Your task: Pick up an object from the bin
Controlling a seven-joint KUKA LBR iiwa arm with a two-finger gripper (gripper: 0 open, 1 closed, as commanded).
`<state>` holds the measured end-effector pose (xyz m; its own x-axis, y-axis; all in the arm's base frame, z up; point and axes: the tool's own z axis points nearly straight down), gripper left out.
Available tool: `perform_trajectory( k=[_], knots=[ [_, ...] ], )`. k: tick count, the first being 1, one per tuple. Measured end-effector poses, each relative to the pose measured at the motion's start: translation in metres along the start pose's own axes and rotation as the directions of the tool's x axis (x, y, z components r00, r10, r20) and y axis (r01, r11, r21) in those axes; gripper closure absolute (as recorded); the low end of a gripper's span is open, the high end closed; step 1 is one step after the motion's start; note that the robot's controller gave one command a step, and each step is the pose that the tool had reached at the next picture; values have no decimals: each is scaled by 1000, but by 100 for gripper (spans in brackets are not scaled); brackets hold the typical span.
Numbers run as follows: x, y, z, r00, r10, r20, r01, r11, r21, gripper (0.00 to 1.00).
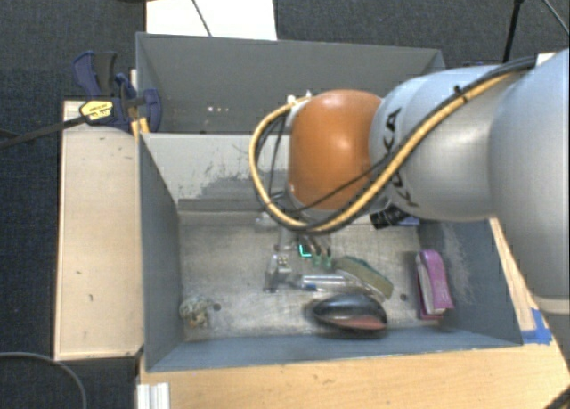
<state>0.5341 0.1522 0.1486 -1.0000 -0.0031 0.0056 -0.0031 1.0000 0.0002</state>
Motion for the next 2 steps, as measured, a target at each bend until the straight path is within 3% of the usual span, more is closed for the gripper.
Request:
perform_trajectory(
  k=[1,2],
  knots=[
    [-7,-95,77,994,110,11,-110,994,-5,0],
    [37,-122,48,929,369,8,-369,929,-3,0]
  ],
)
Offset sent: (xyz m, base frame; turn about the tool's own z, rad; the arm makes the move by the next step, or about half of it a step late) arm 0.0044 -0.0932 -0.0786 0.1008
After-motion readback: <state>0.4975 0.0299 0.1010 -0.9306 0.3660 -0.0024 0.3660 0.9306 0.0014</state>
